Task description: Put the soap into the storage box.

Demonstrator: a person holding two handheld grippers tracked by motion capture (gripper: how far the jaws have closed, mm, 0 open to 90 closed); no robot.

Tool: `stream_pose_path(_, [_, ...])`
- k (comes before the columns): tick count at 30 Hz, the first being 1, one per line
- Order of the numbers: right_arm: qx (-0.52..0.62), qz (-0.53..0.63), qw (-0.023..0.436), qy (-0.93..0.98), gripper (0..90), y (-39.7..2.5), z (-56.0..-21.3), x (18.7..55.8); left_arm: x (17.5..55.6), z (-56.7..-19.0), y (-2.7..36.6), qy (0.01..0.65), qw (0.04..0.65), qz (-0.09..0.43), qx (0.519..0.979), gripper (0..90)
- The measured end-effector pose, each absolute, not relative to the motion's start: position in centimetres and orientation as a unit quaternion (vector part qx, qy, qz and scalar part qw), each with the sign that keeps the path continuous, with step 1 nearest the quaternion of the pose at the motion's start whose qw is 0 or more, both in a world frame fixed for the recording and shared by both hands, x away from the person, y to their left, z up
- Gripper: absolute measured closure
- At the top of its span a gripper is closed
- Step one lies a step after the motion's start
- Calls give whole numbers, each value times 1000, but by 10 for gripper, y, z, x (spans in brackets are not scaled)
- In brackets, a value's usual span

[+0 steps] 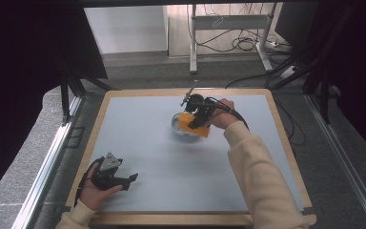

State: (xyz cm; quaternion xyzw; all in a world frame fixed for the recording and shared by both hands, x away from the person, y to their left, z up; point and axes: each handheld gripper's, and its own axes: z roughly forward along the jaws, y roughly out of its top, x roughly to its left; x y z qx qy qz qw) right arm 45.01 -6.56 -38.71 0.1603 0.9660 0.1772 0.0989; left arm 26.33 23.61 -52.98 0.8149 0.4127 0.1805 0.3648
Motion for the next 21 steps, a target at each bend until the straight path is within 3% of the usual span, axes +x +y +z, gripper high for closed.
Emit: stream_pose_path(21, [159, 180, 89, 967, 617, -55, -395, 483, 264, -530, 238, 410, 361, 178, 819, 172])
